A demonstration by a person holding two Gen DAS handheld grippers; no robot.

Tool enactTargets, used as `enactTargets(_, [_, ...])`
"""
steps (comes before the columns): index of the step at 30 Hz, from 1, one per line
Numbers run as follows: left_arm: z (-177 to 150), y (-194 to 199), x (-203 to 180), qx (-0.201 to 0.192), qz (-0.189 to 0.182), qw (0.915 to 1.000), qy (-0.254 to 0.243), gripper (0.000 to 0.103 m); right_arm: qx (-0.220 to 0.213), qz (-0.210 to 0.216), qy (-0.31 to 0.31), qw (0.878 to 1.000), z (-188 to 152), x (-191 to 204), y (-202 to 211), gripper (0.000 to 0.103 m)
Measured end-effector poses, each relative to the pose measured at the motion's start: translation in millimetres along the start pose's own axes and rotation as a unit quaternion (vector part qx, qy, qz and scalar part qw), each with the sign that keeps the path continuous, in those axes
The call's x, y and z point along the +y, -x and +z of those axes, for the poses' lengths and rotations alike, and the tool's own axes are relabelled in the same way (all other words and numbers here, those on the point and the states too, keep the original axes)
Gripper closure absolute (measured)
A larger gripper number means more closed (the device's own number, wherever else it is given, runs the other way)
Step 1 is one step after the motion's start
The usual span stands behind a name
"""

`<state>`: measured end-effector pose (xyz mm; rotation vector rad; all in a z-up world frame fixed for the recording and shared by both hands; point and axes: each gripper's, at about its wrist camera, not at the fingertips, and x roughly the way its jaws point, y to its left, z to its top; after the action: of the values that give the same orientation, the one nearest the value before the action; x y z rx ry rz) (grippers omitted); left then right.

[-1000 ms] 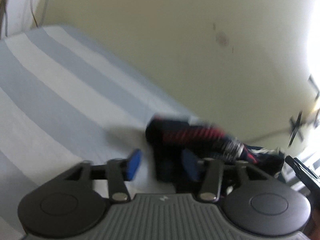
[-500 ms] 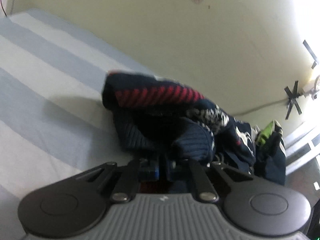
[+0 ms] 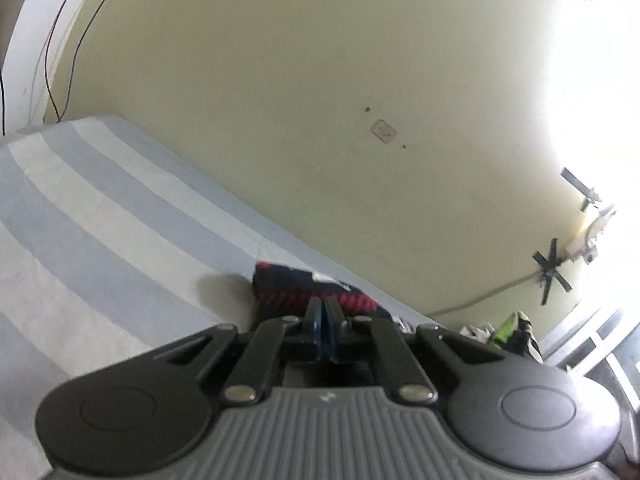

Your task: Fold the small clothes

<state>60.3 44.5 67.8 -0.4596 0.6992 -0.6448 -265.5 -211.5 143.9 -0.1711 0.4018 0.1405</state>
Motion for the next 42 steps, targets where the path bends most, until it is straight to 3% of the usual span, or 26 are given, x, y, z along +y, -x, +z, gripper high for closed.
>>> enactTargets(2, [-11,-5,-5,0.016,0.003,0.9998,-0.007,0.097,0.000,-0.009,0.015,1.000,12,5,-24,0.025])
enactTargets(4, [-22,-5,-4,0.036,0.002,0.9993,-0.012,0.096,0.024,-0.009,0.021,0.999,23,11,-60,0.025])
enactTargets(6, [-36,-11,-4,0.058,0.003,0.9982,-0.015,0.089,0.056,-0.002,0.010,0.998,29,15,-100,0.024])
enactTargets(7, [-43,-16,-4,0.070,0.006,0.9974,-0.016,0.081,0.074,-0.003,0.002,0.997,28,15,-119,0.024])
enactTargets(8, [-50,-25,-8,0.080,0.012,0.9965,-0.018,0.073,0.095,-0.011,-0.007,0.995,25,16,-135,0.028])
enactTargets(9, [-57,-30,-9,0.091,0.017,0.9954,-0.024,0.070,0.124,-0.019,-0.020,0.992,22,14,-152,0.059])
enactTargets(10, [-62,-34,-10,0.102,0.021,0.9941,-0.033,0.063,0.155,-0.013,-0.044,0.987,18,9,-167,0.082])
enactTargets(11, [-66,-38,-13,0.109,0.024,0.9929,-0.042,0.049,0.157,-0.015,-0.063,0.986,17,2,-169,0.087])
enactTargets(14, [-72,-56,-25,0.120,0.029,0.9899,-0.070,0.022,0.079,-0.056,-0.082,0.992,33,-12,-132,0.089])
enactTargets(16, [-72,-73,-37,0.128,0.021,0.9881,-0.083,0.019,0.034,-0.086,-0.107,0.990,46,-32,-97,0.089])
enactTargets(18, [-75,-94,-50,0.137,0.015,0.9854,-0.100,0.024,0.000,-0.114,-0.112,0.987,56,-48,-60,0.089])
enactTargets(19, [-79,-103,-56,0.139,0.023,0.9835,-0.114,0.042,-0.013,-0.129,-0.112,0.985,59,-54,-43,0.089])
enactTargets(20, [-82,-105,-64,0.114,0.051,0.9820,-0.141,0.079,-0.025,-0.143,-0.115,0.983,62,-60,-25,0.089])
enactTargets(21, [-84,-108,-70,0.113,0.061,0.9775,-0.167,0.086,-0.035,-0.151,-0.121,0.981,64,-65,-10,0.089])
enactTargets(23, [-73,-99,-69,0.109,0.041,0.9812,-0.154,0.093,-0.057,-0.159,-0.136,0.976,68,-76,26,0.089])
enactTargets(25, [-51,-76,-64,0.085,0.015,0.9877,-0.131,0.093,-0.071,-0.150,-0.152,0.974,70,-81,56,0.089])
enactTargets(29, [2,11,-61,-0.010,-0.014,0.9924,-0.122,0.094,-0.091,-0.100,-0.202,0.970,67,-84,118,0.089])
enactTargets(33, [29,122,-67,-0.101,-0.041,0.9807,-0.163,0.093,-0.120,-0.016,-0.267,0.956,53,-81,159,0.089])
enactTargets(35, [20,160,-71,-0.100,-0.033,0.9741,-0.200,0.090,-0.119,0.021,-0.306,0.944,34,-75,168,0.089])
enactTargets(36, [12,170,-70,-0.082,-0.032,0.9724,-0.216,0.088,-0.110,0.027,-0.320,0.940,21,-69,167,0.088])
enactTargets(38, [-11,177,-63,-0.023,-0.057,0.9675,-0.245,0.061,-0.074,-0.004,-0.336,0.939,-12,-67,156,0.088])
enactTargets(39, [-25,178,-56,0.000,-0.070,0.9650,-0.253,0.056,-0.044,-0.049,-0.332,0.941,-29,-63,148,0.085])
enactTargets(40, [-38,177,-49,0.018,-0.072,0.9631,-0.259,0.055,-0.003,-0.111,-0.313,0.943,-48,-62,136,0.081])
enactTargets(41, [-47,176,-43,0.028,-0.061,0.9623,-0.264,0.055,0.030,-0.170,-0.288,0.942,-63,-62,126,0.072])
enactTargets(42, [-52,174,-35,0.031,-0.043,0.9631,-0.264,0.056,0.057,-0.231,-0.265,0.934,-80,-62,119,0.070])
